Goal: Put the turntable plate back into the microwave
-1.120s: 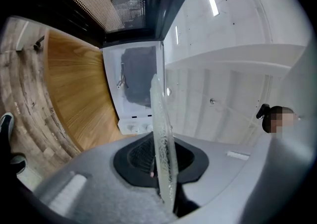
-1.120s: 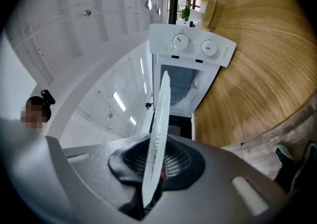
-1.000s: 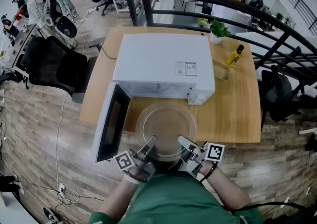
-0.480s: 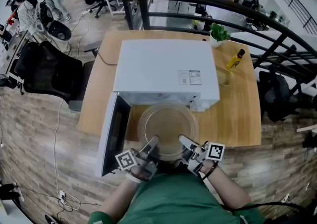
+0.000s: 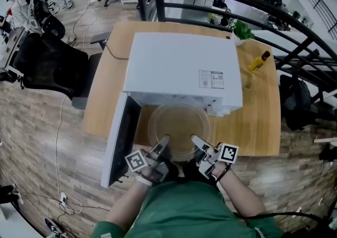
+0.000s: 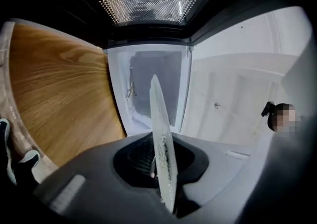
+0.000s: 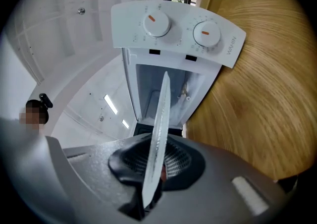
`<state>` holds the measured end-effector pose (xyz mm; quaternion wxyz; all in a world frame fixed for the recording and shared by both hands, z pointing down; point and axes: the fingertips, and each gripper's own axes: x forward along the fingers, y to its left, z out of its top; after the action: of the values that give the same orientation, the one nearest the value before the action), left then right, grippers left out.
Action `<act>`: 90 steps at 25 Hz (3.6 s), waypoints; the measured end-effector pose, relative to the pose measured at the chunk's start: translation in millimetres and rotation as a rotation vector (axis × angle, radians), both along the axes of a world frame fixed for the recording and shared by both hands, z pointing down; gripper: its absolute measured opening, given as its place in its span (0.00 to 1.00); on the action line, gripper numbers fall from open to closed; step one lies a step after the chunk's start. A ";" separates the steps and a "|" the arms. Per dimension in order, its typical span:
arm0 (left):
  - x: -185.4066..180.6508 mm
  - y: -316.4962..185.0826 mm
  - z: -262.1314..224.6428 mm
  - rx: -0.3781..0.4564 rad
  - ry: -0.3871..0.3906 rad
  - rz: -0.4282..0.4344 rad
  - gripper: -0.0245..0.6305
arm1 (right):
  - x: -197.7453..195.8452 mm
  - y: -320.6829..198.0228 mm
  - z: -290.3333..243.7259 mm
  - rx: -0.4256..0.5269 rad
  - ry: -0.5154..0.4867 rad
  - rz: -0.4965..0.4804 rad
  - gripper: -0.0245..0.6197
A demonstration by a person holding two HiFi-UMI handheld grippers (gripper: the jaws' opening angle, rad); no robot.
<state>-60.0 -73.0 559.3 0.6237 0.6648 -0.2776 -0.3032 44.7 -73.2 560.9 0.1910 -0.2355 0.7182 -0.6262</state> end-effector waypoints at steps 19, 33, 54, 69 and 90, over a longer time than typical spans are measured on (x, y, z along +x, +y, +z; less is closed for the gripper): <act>-11.3 -66.1 36.8 -0.025 -0.015 -0.106 0.10 | -11.9 -69.4 39.4 0.021 -0.037 -0.026 0.10; -17.4 -90.2 54.7 -0.066 -0.014 -0.147 0.10 | -18.5 -92.7 60.9 -0.012 0.000 -0.001 0.11; -19.4 -98.5 76.7 -0.132 -0.048 -0.192 0.09 | -20.3 -96.9 90.2 -0.097 0.051 0.021 0.12; -22.4 -114.6 83.0 -0.161 -0.032 -0.250 0.09 | -32.9 -84.6 93.8 -0.113 0.100 -0.006 0.24; -21.4 -133.1 91.1 -0.192 -0.025 -0.303 0.11 | -68.3 -42.8 95.4 -0.198 0.114 -0.076 0.19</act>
<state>-81.4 -206.1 650.4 0.6281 0.5564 -0.4100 -0.3575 -23.5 -116.0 656.3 0.1018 -0.2610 0.6709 -0.6866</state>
